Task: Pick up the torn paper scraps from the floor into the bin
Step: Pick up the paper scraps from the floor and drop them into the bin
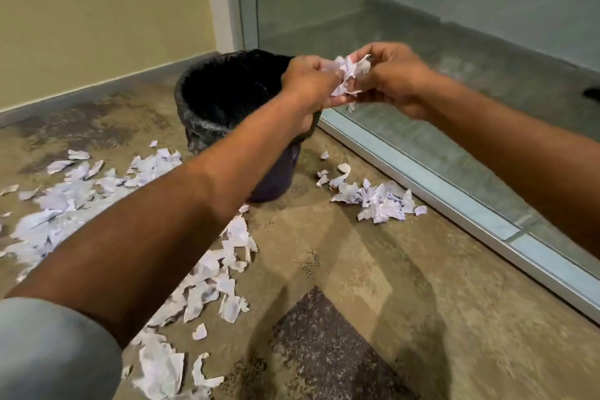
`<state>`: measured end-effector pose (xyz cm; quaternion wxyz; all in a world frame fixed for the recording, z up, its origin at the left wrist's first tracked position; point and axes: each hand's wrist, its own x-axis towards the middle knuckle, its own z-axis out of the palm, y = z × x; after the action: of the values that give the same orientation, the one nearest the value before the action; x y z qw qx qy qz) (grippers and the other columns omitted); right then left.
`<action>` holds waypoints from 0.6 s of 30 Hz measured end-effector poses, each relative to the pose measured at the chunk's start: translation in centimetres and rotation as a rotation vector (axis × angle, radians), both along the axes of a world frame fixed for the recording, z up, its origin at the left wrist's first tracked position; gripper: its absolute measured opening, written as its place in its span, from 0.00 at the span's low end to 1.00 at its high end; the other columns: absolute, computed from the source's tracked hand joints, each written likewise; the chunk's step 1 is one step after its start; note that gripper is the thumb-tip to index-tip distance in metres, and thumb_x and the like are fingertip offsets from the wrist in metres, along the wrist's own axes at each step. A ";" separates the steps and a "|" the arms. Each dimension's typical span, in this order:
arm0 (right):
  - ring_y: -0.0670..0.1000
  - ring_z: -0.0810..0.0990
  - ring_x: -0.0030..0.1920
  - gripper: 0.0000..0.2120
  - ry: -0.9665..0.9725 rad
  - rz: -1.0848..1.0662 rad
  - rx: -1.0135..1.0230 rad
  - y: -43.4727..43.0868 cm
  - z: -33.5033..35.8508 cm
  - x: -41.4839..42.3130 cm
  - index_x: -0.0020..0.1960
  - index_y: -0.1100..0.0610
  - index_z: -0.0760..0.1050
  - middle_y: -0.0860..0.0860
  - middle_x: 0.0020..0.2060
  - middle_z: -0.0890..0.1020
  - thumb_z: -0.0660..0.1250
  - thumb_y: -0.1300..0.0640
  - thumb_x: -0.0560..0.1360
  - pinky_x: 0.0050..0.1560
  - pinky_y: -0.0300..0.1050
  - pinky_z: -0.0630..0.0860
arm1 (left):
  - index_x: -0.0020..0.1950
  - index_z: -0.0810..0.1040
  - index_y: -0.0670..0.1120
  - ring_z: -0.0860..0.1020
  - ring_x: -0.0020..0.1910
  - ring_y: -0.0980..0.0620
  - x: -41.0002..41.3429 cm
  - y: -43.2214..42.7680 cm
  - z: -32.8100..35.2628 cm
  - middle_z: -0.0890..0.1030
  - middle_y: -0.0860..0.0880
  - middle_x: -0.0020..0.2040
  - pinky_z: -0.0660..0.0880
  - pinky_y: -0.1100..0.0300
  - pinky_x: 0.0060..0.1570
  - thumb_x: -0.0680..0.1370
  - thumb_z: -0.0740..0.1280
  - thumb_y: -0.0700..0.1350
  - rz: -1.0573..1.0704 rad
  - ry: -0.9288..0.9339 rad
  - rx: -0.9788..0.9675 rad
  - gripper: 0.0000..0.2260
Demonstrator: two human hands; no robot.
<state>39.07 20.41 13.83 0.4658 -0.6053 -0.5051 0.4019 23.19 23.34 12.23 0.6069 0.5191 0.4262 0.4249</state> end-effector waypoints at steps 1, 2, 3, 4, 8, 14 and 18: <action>0.56 0.89 0.43 0.18 0.018 0.010 0.018 0.7 0.7 -1.0 0.53 0.58 0.81 0.57 0.46 0.87 0.70 0.78 0.73 0.45 0.53 0.87 | 0.53 0.83 0.37 0.89 0.47 0.42 -1.1 0.6 0.8 0.86 0.38 0.53 0.86 0.54 0.42 0.79 0.73 0.33 0.012 0.004 0.014 0.04; 0.55 0.89 0.43 0.18 0.039 0.019 0.034 1.4 1.1 -2.1 0.53 0.58 0.80 0.57 0.46 0.87 0.71 0.78 0.73 0.45 0.53 0.87 | 0.52 0.83 0.38 0.89 0.47 0.43 -2.3 1.1 1.5 0.87 0.39 0.53 0.87 0.53 0.44 0.79 0.73 0.34 0.025 0.015 0.018 0.03; 0.54 0.89 0.43 0.18 0.056 0.027 0.046 2.1 1.3 -3.3 0.54 0.59 0.80 0.57 0.47 0.87 0.71 0.78 0.73 0.44 0.52 0.87 | 0.50 0.82 0.39 0.89 0.47 0.44 -3.4 1.7 1.9 0.87 0.40 0.51 0.87 0.52 0.46 0.79 0.74 0.34 0.037 0.031 0.015 0.03; 0.53 0.88 0.42 0.18 0.068 0.031 0.054 2.8 1.2 -4.3 0.54 0.59 0.81 0.57 0.47 0.87 0.71 0.78 0.72 0.43 0.51 0.87 | 0.50 0.82 0.40 0.89 0.47 0.45 -4.5 2.4 2.2 0.87 0.41 0.50 0.87 0.52 0.46 0.79 0.74 0.34 0.052 0.050 0.010 0.03; 0.55 0.88 0.43 0.17 0.110 0.021 0.036 5.1 -0.1 -8.1 0.56 0.62 0.81 0.59 0.48 0.86 0.70 0.78 0.73 0.43 0.52 0.87 | 0.54 0.82 0.39 0.88 0.47 0.46 -7.7 5.3 1.0 0.87 0.42 0.49 0.87 0.51 0.47 0.78 0.74 0.33 0.112 0.092 -0.020 0.07; 0.53 0.86 0.41 0.20 0.036 -0.009 -0.005 7.5 -2.7 -11.5 0.59 0.60 0.81 0.58 0.46 0.86 0.73 0.76 0.71 0.41 0.51 0.87 | 0.65 0.83 0.42 0.86 0.46 0.45 -10.7 7.6 -2.2 0.87 0.39 0.56 0.86 0.51 0.45 0.77 0.69 0.32 0.009 0.158 -0.094 0.17; 0.49 0.81 0.46 0.27 -0.120 0.016 -0.017 7.9 -2.8 -11.7 0.66 0.55 0.80 0.50 0.49 0.79 0.74 0.74 0.72 0.45 0.49 0.84 | 0.69 0.76 0.53 0.78 0.39 0.49 -11.0 7.7 -2.4 0.83 0.44 0.54 0.77 0.54 0.35 0.79 0.65 0.32 0.003 0.233 -0.087 0.23</action>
<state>27.36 28.26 10.99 0.4262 -0.6281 -0.5335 0.3730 12.17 31.09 9.86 0.5744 0.5375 0.5128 0.3437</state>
